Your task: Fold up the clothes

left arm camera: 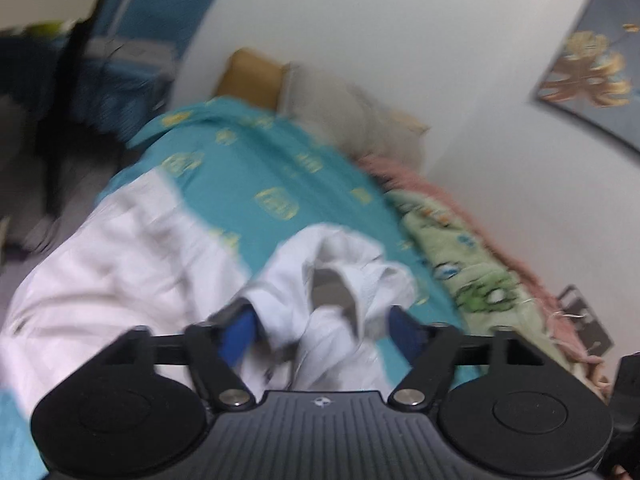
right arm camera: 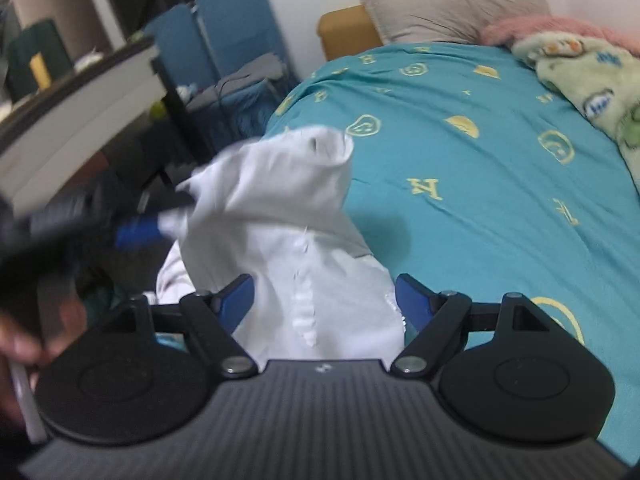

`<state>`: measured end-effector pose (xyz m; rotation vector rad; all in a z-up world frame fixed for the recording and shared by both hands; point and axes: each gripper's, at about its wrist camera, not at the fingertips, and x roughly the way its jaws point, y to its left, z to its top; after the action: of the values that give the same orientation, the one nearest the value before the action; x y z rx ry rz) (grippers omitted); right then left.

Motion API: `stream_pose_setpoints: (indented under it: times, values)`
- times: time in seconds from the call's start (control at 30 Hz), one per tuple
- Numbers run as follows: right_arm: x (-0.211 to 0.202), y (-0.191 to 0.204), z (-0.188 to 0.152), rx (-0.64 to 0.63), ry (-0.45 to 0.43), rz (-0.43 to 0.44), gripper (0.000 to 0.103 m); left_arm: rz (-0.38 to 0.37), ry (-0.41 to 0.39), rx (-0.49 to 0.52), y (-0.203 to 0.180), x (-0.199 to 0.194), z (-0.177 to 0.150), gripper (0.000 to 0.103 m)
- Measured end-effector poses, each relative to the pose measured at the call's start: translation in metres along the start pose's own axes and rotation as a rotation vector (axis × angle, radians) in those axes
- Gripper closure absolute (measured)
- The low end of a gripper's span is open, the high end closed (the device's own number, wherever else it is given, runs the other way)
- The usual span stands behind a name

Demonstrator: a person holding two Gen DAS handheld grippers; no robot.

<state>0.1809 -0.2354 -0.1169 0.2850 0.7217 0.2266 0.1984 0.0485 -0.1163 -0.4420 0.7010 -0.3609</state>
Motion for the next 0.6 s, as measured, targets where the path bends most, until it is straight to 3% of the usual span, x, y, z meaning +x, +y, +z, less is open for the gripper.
stream_pose_setpoints:
  times: [0.13, 0.23, 0.37, 0.43, 0.53, 0.6]
  values:
    - [0.002, 0.003, -0.001, 0.007, 0.006, 0.053, 0.023, 0.098, 0.119, -0.086, 0.014, -0.014, -0.023, 0.018]
    - [0.009, 0.011, 0.009, 0.014, 0.020, 0.154, 0.028, 0.177, 0.209, -0.112, 0.021, -0.007, -0.038, 0.017]
    - [0.017, 0.045, 0.041, -0.043, 0.032, 0.308, 0.030, 0.171, 0.364, -0.133, 0.030, 0.018, -0.056, 0.018]
    - [0.028, 0.065, 0.055, -0.106, 0.042, 0.349, 0.030, 0.186, 0.404, -0.118, 0.031, 0.026, -0.062, 0.018]
    - [0.050, 0.083, 0.067, -0.209, 0.028, 0.294, 0.032, 0.197, 0.419, -0.090, 0.032, 0.030, -0.066, 0.018]
    - [0.068, 0.077, 0.070, -0.252, 0.019, 0.171, 0.032, 0.197, 0.412, -0.077, 0.032, 0.029, -0.067, 0.018]
